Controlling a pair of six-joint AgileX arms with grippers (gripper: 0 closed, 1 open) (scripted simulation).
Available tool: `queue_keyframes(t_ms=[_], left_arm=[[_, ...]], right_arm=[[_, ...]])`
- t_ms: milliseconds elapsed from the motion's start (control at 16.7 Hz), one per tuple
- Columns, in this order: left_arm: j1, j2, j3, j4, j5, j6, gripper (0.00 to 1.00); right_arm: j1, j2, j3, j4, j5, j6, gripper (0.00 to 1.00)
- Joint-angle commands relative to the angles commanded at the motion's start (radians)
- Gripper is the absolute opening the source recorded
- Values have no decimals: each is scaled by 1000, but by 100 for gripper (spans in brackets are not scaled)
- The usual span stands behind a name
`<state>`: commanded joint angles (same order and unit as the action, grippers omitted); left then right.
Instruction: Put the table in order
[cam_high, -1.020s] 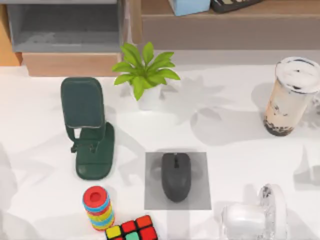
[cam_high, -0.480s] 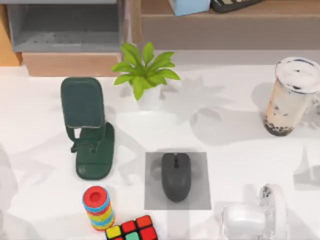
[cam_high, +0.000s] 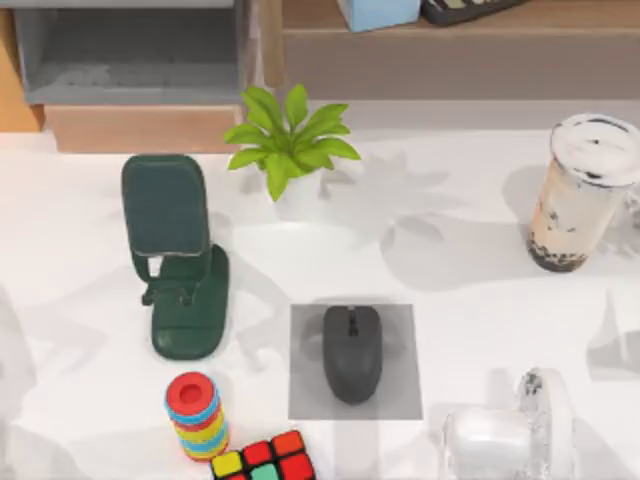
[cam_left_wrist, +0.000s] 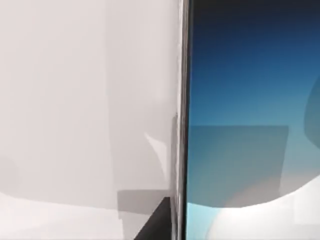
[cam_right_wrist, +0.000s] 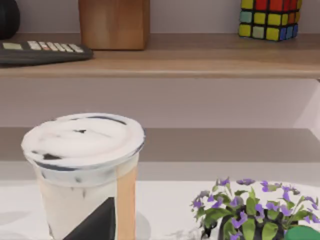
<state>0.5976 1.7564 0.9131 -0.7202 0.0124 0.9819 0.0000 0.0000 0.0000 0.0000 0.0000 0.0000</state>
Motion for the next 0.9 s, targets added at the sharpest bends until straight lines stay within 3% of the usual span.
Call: queue_keyframes(t_ms=[480,900], left_arm=[[-1,-56,51,-108,0,-2,0],[-23,-80,53,-76,-33,-34,0]], right_arm=[[0,0,0,0,0,0,100],[0,0,0,0,0,0,100]])
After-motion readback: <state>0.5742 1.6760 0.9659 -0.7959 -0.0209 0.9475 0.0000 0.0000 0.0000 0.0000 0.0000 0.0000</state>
